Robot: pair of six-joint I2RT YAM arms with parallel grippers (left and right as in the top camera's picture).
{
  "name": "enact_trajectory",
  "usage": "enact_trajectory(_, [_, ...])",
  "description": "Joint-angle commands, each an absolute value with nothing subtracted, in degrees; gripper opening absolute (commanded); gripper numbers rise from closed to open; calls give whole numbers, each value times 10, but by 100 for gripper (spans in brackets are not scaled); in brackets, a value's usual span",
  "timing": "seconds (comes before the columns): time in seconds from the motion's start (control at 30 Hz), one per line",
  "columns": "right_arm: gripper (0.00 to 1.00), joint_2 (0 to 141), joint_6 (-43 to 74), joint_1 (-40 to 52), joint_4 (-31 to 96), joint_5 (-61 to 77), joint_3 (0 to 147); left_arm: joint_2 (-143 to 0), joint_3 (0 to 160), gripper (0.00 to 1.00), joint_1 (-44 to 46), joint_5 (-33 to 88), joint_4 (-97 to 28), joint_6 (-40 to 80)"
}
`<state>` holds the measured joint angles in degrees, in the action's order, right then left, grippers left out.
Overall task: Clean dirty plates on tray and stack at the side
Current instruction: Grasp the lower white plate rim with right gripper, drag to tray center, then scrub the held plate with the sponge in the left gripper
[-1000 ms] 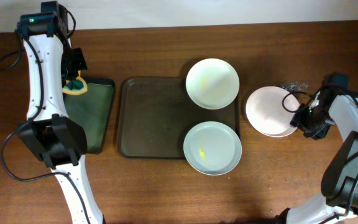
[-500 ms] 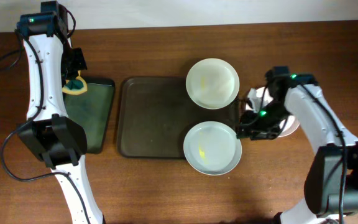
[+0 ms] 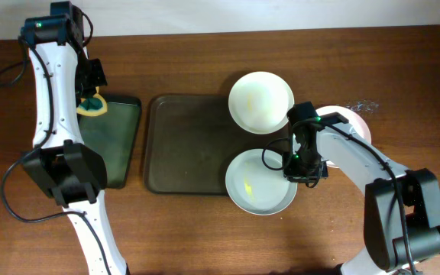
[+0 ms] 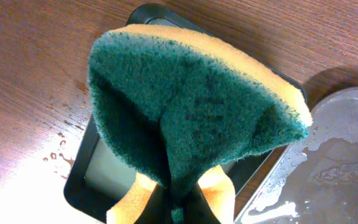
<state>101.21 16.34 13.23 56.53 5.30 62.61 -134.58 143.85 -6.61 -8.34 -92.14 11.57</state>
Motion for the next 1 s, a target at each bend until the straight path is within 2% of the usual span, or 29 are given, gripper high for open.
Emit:
enact_trajectory(0.0, [19, 1008, 171, 140, 561, 41, 615, -1343, 1445, 0, -65, -83, -921, 106])
enact_trajectory(0.07, [15, 1008, 180, 140, 561, 43, 609, -1343, 1445, 0, -65, -83, -921, 106])
enact_trajectory(0.1, [6, 1008, 183, 140, 561, 45, 607, -1343, 1445, 0, -65, -83, -921, 106])
enact_trajectory(0.13, [4, 1008, 184, 140, 563, 45, 606, -1343, 1445, 0, -65, -83, -921, 106])
enact_trajectory(0.23, [4, 1007, 183, 143, 572, 86, 609, -1343, 1445, 0, -65, -83, -921, 106])
enact_trajectory(0.4, [4, 1001, 216, 228, 558, 128, 686, -1343, 1445, 0, -65, -83, -923, 91])
enact_trajectory(0.53, [4, 1005, 405, 305, 426, 27, 727, -1343, 1445, 0, -65, -67, -922, 91])
enact_trajectory(0.6, [4, 1016, 454, 323, 380, -5, 726, -1343, 1445, 0, -64, -65, -921, 91])
enact_trajectory(0.7, [4, 1046, 482, 343, 324, -16, 726, -1343, 1445, 0, -55, -62, -917, 91])
enact_trajectory(0.87, [4, 1106, 504, 359, 314, -4, 726, -1343, 1445, 0, -27, -62, -903, 91])
enact_trajectory(0.93, [20, 1106, 477, 357, 309, -6, 727, -1343, 1445, 0, -20, -62, -903, 91])
enact_trajectory(0.97, [35, 1107, 451, 350, 306, -5, 727, -1343, 1445, 0, -16, -59, -903, 91])
